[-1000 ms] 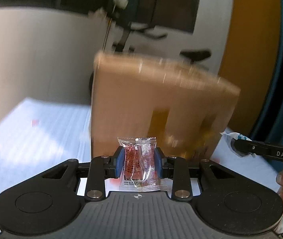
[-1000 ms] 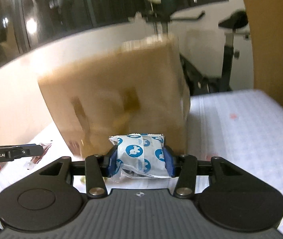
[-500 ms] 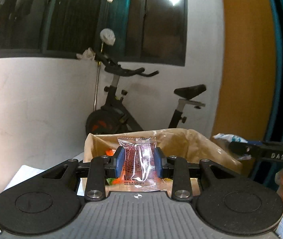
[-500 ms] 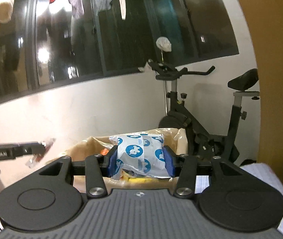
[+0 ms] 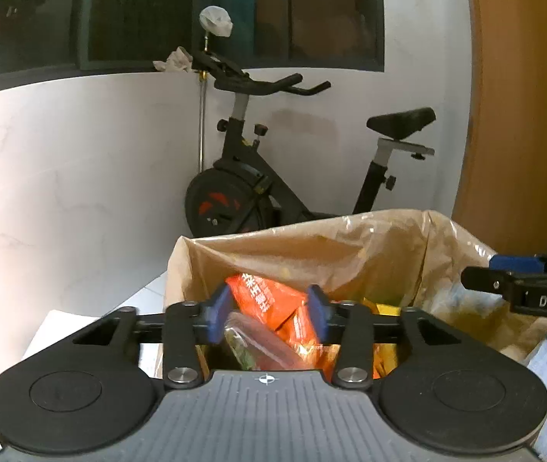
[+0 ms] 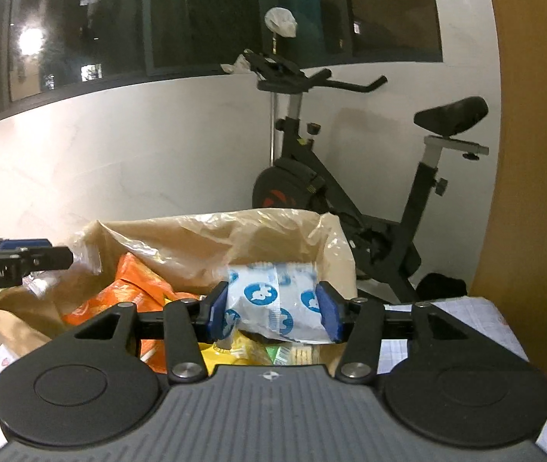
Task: Organize snacks
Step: 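Open both tools to drop the jerky and blue-white packets into the box, then move both tools back toward the gold packet and remaining snacks, then close the left tool on the gold packet while the right tool approaches the small peanut packet, then close the right tool on the small clear peanut packet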
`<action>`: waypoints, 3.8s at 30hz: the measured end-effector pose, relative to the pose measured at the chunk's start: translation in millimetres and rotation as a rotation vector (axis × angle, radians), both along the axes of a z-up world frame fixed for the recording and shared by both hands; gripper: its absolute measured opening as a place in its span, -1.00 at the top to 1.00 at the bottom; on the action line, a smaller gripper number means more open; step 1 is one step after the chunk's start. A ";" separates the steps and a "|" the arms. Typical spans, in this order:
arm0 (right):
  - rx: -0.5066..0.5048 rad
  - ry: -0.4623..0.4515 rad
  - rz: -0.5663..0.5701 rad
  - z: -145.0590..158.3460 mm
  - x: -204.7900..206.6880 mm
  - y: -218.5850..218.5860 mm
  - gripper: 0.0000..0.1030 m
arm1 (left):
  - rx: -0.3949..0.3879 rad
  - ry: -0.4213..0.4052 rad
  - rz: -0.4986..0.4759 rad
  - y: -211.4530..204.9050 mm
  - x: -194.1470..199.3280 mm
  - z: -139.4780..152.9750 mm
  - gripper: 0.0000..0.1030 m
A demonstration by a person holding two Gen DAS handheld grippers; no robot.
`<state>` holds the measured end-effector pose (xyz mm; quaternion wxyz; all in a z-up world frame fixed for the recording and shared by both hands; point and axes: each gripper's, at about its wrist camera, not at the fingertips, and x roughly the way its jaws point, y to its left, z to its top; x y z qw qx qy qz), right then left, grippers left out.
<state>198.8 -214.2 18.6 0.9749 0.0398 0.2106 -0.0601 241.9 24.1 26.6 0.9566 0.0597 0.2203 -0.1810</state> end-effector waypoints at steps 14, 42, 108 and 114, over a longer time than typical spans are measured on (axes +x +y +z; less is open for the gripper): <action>-0.027 -0.132 0.116 6.3 -64.1 7.3 -0.28 | -0.023 -0.086 -0.067 33.1 -69.8 3.4 -0.12; 0.101 0.061 0.101 -119.9 -106.6 22.4 0.23 | -0.052 0.263 -0.090 25.2 -80.3 -134.4 0.02; 0.124 0.238 0.428 -167.1 -83.9 47.4 0.44 | 0.149 0.295 -0.339 -24.6 -108.7 -195.6 0.04; 0.119 0.268 0.475 -168.9 -80.7 51.2 0.44 | 0.147 0.288 -0.377 -36.0 -111.9 -198.3 0.04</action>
